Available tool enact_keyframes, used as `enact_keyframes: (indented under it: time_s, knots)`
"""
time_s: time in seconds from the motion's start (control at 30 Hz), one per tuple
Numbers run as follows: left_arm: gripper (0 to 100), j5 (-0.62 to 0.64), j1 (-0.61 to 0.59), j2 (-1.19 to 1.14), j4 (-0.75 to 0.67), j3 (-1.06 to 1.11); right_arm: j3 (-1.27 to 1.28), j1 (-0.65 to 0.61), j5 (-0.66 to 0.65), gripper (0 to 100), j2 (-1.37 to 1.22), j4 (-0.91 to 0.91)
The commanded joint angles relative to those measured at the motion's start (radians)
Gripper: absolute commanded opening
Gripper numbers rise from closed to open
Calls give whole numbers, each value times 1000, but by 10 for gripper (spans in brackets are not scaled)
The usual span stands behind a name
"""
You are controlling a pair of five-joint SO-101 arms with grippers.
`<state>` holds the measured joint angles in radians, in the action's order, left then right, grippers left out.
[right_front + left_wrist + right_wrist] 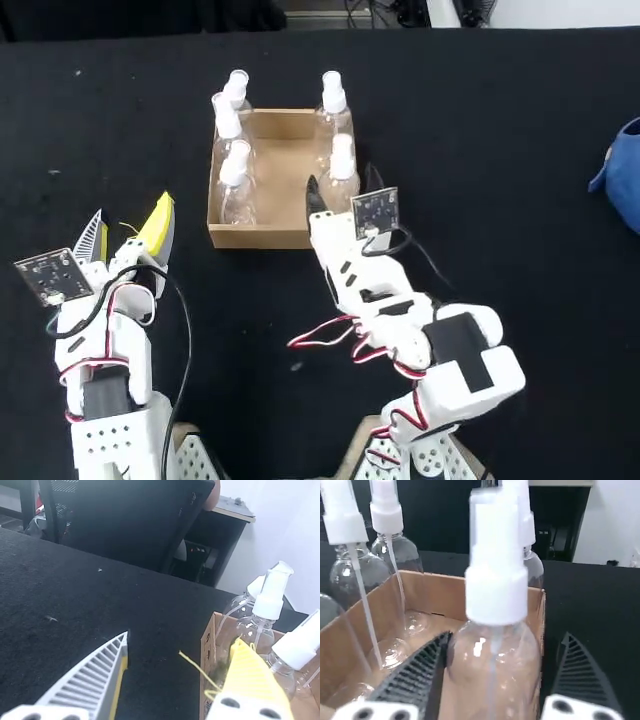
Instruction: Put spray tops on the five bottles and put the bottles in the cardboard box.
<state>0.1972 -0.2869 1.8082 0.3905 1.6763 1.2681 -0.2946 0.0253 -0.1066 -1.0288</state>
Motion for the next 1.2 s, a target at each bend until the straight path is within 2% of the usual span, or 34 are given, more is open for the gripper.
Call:
enact_keyframes:
  time_s: [0.0,0.07,0.27,0.9,1.17]
  knots:
    - [202,-8,2,3,-25,24,2,-21,-8,288,54,-18]
    - [202,-8,2,3,-25,24,5,-21,-5,297,61,-18]
    - [202,-8,2,3,-25,24,5,-21,-5,413,62,-18]
    - [202,-8,2,3,-25,24,67,-21,-3,401,206,18]
    - [202,-8,4,5,-25,24,140,-41,-2,400,361,26]
